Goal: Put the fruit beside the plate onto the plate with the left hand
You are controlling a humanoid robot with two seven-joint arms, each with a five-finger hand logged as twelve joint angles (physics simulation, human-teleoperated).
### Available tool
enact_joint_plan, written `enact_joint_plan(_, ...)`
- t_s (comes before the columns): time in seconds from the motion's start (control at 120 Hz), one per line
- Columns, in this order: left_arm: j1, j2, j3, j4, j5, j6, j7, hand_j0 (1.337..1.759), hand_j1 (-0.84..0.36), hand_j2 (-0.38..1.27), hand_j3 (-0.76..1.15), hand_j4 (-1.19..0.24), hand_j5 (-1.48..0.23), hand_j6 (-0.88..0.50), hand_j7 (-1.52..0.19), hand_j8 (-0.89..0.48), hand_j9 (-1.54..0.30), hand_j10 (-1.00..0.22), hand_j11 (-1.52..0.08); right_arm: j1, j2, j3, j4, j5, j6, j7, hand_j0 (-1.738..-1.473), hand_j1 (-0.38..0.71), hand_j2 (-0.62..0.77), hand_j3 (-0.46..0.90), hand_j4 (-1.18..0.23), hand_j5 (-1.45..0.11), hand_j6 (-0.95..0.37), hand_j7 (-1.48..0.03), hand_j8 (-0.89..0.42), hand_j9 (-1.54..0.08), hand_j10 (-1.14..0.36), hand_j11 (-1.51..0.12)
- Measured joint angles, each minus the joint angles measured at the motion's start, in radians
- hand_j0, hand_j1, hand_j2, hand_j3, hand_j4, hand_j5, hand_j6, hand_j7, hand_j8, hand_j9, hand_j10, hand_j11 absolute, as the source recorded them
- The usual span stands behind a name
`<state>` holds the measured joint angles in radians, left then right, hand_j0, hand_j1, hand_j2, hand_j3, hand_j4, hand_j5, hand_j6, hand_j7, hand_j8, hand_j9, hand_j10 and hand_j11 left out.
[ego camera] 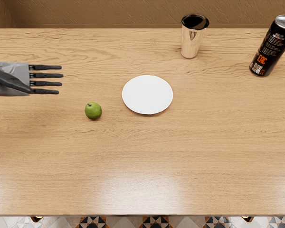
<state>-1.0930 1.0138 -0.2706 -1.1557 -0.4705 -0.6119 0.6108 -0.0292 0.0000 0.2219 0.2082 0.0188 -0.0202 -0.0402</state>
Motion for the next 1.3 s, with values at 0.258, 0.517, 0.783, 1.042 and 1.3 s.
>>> enact_joint_plan(0.258,-0.035,-0.007,0.004,-0.065,-0.009,0.000,0.000,1.658,0.35,0.00,0.00,0.00,0.00,0.00,0.00,0.00,0.00,0.00,0.00,0.002,0.000,-0.005,0.000,-0.003,0.000,0.000,-1.658,-0.31,-0.01,0.00,-0.03,-0.04,-0.03,-0.04,-0.03,-0.04,-0.03,-0.04)
enact_joint_plan(0.517,-0.147,-0.142,-0.056,-0.062,0.430,0.000,0.000,1.658,0.35,0.00,0.00,0.00,0.00,0.00,0.00,0.00,0.00,0.00,0.00,0.003,0.000,-0.007,0.000,-0.004,0.000,0.000,-1.658,-0.31,-0.01,0.00,-0.03,-0.04,-0.03,-0.04,-0.03,-0.04,-0.03,-0.04)
enact_joint_plan(0.783,-0.158,-0.216,-0.117,-0.062,0.884,0.001,-0.117,1.658,0.35,0.00,0.00,0.00,0.00,0.00,0.00,0.00,0.00,0.00,0.00,0.003,0.000,-0.007,0.000,-0.004,0.000,0.000,-1.658,-0.31,-0.01,0.00,-0.03,-0.04,-0.03,-0.04,-0.03,-0.04,-0.03,-0.04)
enact_joint_plan(1.042,0.012,-0.291,-0.117,-0.060,1.210,0.042,-0.482,1.658,0.35,0.00,0.00,0.00,0.00,0.00,0.00,0.00,0.00,0.00,0.00,0.003,0.000,-0.006,0.000,-0.004,0.000,-0.001,-1.658,-0.31,-0.01,0.00,-0.03,-0.04,-0.03,-0.04,-0.03,-0.04,-0.03,-0.04)
enact_joint_plan(1.3,0.143,-0.362,-0.114,-0.062,1.429,0.300,-0.641,1.658,0.35,0.00,0.00,0.00,0.00,0.00,0.00,0.00,0.00,0.00,0.00,0.003,0.000,-0.006,0.000,-0.004,0.000,-0.001,-1.658,-0.31,-0.01,0.00,-0.03,-0.04,-0.03,-0.04,-0.03,-0.04,-0.03,-0.04)
